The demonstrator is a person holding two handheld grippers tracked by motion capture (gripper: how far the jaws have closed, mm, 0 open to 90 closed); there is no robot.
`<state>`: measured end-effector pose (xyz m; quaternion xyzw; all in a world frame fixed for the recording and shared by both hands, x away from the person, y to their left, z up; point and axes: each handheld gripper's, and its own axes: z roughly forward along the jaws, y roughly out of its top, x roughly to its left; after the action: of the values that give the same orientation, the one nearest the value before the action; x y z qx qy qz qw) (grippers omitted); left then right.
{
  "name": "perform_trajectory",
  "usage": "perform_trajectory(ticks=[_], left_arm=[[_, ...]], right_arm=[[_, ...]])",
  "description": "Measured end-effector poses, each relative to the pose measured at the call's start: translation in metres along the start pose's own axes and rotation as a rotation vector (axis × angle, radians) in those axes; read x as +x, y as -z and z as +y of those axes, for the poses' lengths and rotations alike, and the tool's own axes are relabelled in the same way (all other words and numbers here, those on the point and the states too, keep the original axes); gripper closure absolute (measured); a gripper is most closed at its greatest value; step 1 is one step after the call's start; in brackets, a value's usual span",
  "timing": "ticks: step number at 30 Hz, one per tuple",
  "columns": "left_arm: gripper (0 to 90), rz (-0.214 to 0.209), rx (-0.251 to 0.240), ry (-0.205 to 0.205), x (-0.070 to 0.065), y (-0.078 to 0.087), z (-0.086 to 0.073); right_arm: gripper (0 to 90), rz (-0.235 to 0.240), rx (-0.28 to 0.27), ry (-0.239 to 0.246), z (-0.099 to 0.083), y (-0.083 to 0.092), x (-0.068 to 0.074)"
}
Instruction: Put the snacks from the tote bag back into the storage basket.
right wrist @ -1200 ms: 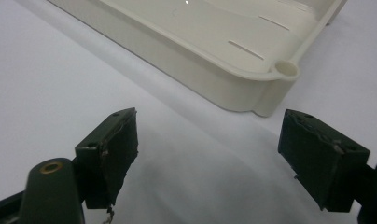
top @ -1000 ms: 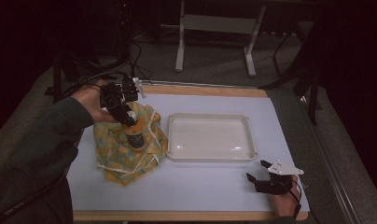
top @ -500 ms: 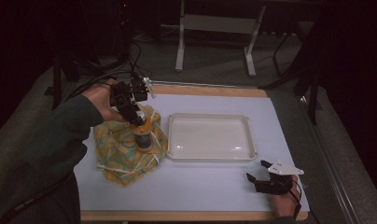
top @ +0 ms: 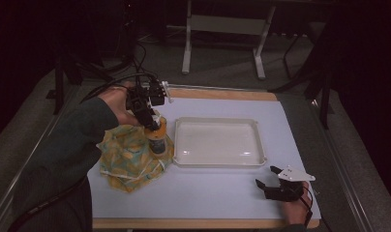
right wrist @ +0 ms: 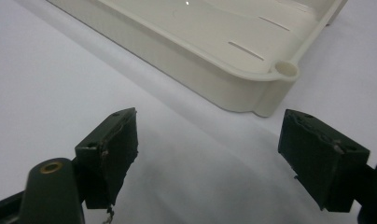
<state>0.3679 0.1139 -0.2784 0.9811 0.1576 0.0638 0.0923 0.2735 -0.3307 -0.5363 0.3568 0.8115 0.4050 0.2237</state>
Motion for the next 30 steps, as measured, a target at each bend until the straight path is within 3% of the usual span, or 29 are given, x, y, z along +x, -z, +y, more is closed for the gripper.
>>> perform_trajectory(ticks=[30], left_arm=[[59.1, -0.022, -0.003, -0.028, -0.001, -0.015, 0.026]], right_arm=[[19.4, 0.000, -0.004, 0.002, 0.000, 0.000, 0.000]])
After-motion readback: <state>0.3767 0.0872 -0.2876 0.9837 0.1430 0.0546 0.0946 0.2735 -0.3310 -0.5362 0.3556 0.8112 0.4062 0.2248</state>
